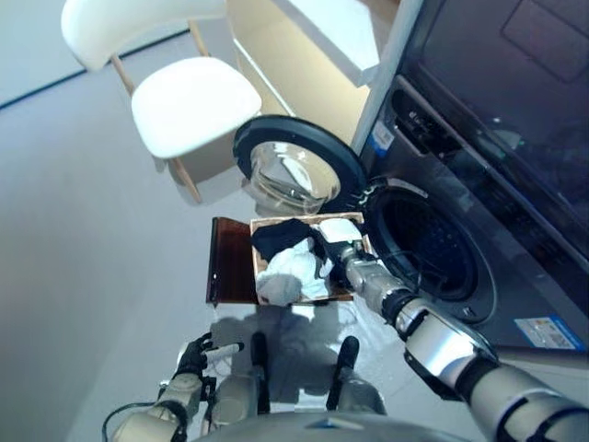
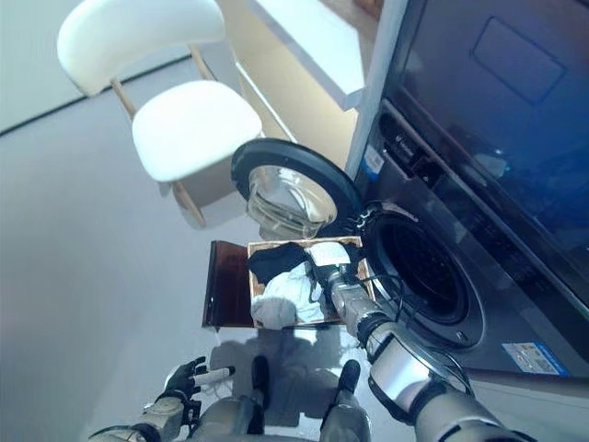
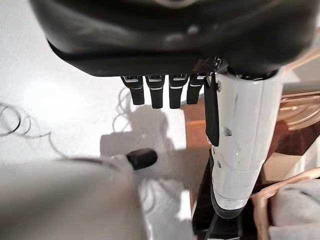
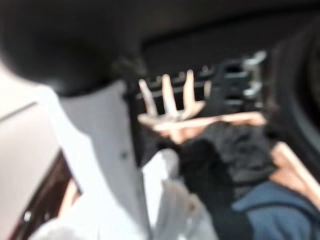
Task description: Pick up the clothes and place them into the washing machine
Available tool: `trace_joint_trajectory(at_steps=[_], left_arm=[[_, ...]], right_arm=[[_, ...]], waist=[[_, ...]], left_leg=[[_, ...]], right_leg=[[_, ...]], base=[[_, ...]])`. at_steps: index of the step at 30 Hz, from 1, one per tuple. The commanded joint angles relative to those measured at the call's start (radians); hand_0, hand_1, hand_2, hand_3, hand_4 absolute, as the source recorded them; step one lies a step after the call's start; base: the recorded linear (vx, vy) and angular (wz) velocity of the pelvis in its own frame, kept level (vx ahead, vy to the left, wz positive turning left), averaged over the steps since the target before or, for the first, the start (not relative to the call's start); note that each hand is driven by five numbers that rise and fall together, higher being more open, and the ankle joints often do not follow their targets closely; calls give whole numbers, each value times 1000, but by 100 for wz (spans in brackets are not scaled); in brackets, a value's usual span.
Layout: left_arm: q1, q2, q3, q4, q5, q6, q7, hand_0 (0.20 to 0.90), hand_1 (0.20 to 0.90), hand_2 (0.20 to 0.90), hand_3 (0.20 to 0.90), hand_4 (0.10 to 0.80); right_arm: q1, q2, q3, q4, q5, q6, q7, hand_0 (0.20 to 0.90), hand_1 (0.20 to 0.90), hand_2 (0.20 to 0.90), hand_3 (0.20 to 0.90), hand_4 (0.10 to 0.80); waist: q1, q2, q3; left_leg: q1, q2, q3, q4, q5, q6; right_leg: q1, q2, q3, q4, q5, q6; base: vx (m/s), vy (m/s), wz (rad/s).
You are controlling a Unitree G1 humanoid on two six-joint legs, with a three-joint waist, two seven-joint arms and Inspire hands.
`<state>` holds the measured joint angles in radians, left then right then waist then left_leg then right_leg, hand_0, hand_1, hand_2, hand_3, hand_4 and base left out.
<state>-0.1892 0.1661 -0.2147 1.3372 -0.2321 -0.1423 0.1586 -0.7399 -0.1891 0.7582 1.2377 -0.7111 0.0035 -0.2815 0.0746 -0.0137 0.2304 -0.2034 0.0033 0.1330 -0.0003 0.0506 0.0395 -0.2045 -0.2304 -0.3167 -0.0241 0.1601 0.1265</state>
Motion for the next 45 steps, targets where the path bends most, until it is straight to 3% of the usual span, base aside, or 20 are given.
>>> trace_joint_trajectory(at_steps=[1, 8, 14, 17, 30, 44, 45], left_arm=[[-42, 14, -27, 28, -21, -34, 25, 900, 900, 900, 900, 800], [-62, 22, -30, 31, -42, -31, 22, 900, 900, 900, 900, 800], [-81, 31, -36, 16, -65, -40, 22, 900, 900, 900, 900, 800], [-101, 36, -40, -3, -93, -53, 25, 900, 900, 900, 900, 800], [-135, 34, -39, -63, -202, -101, 48, 900, 900, 900, 900, 800], [-178, 47, -40, -262, -357, -177, 80, 900, 900, 900, 900, 800], [-179, 48, -41, -274, -361, -179, 82, 900, 900, 900, 900, 800]], right_arm=[[-153, 7, 61, 34, -56, 10, -48, 900, 900, 900, 900, 800], [-177, 22, 137, 14, -140, 10, -36, 900, 900, 900, 900, 800], [-203, -4, 169, 27, -193, 23, -35, 900, 900, 900, 900, 800], [-232, -36, 179, 34, -207, 29, -40, 900, 900, 900, 900, 800], [-363, -127, 194, 30, -191, 43, -80, 900, 900, 900, 900, 800], [-447, -158, 191, -11, -125, 31, -103, 900, 900, 900, 900, 800], [-452, -156, 188, -15, -115, 30, -103, 900, 900, 900, 900, 800]], waist=[[10, -1, 31], [25, -29, 85], [28, -26, 122], [29, -17, 158], [31, 28, 248], [45, 71, 289], [42, 70, 289]], left_leg=[[-58, 5, -30, 5, 25, -66], [-114, 30, -44, 15, 46, -82], [-143, 40, -51, 6, 68, -94], [-170, 49, -61, 4, 81, -106], [-294, 56, -98, 31, 117, -113], [-408, 43, -128, 44, 140, -112], [-403, 39, -134, 46, 118, -118]], right_leg=[[51, -28, 28, 59, -39, 42], [12, -2, 21, 63, -49, 31], [-22, 9, 11, 75, -58, 24], [-54, 13, 2, 107, -77, 17], [-230, 9, 0, 245, -121, -2], [-379, -15, -4, 363, -154, -3], [-381, -18, 7, 380, -181, 9]], base=[[-14, -10, 14], [-13, -35, 10], [-29, -21, 5], [-77, -45, 13], [-69, -18, 7], [-35, -12, 7], [61, -31, 11]])
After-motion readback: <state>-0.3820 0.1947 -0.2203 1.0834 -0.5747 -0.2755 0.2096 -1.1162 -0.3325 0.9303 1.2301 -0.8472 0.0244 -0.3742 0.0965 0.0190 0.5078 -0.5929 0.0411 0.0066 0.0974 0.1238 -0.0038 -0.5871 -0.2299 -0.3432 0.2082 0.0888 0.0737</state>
